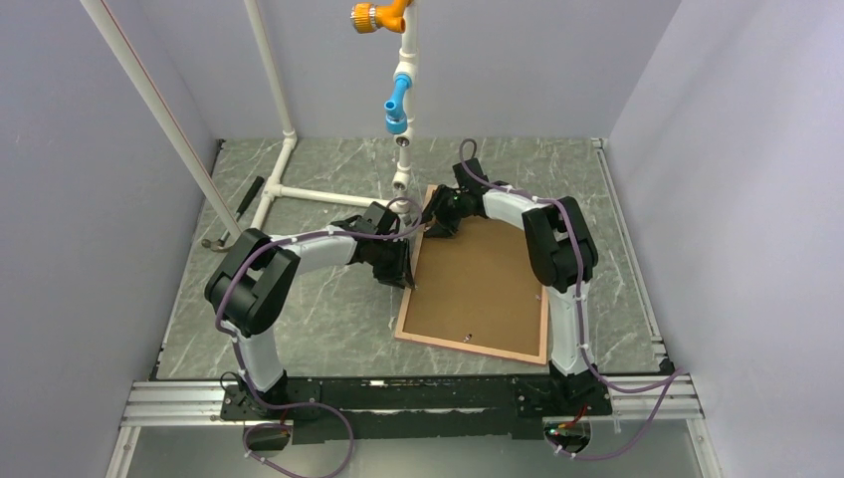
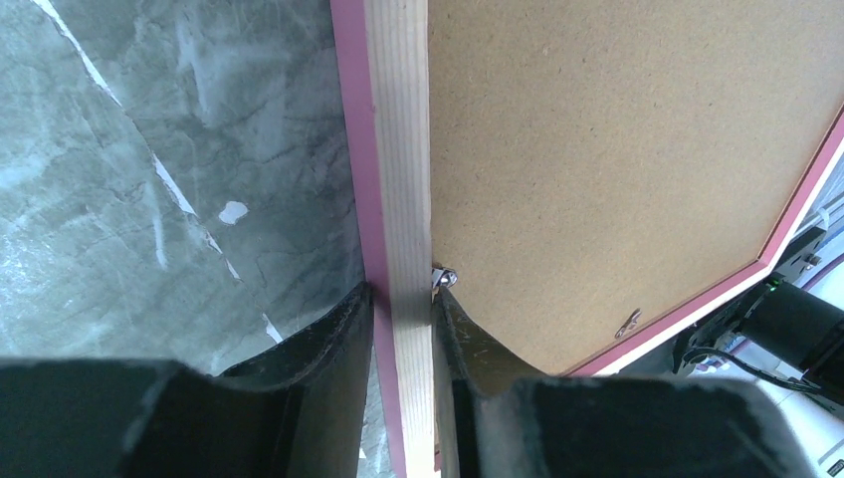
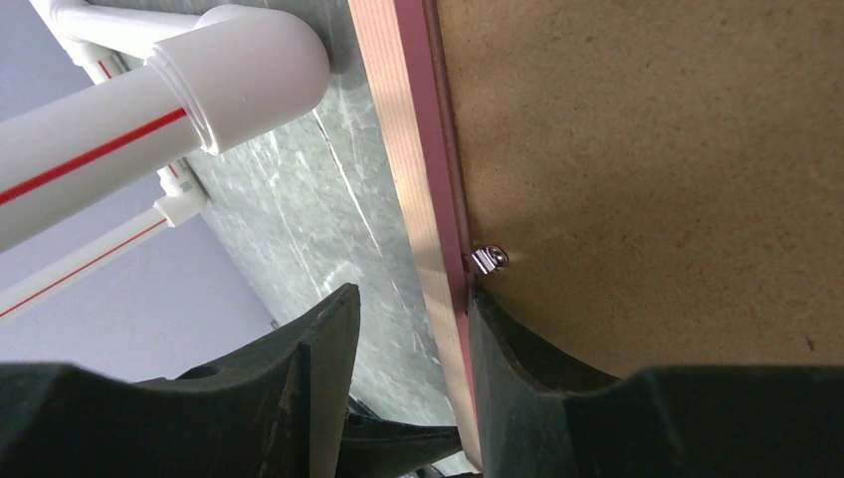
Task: Put the photo into the frame
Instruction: Install the photo frame at the center of the board.
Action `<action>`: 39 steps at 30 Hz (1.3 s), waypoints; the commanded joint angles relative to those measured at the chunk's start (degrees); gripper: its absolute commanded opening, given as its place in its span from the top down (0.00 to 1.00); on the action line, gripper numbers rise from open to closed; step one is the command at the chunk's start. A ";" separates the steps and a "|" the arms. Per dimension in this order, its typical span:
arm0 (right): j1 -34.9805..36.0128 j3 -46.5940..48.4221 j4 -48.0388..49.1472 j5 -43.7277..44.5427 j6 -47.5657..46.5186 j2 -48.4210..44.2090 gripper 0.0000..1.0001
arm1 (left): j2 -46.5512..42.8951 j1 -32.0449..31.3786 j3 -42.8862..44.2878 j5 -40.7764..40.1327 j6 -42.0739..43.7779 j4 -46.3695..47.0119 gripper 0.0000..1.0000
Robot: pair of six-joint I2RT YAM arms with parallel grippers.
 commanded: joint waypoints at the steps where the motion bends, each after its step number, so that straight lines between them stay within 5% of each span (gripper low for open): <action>1: 0.53 -0.71 -0.27 5.71 0.84 -2.74 0.53 | 1.21 0.16 1.88 -0.74 0.49 -0.76 0.69; 20: 3.20 7.58 -12.28 19.78 -7.13 -2.06 0.57 | 2.11 0.15 3.34 -2.40 1.13 -2.99 0.69; 39: 3.76 -2.39 7.73 10.08 2.84 -2.13 0.60 | 1.90 0.17 3.35 -2.80 1.86 -3.65 0.69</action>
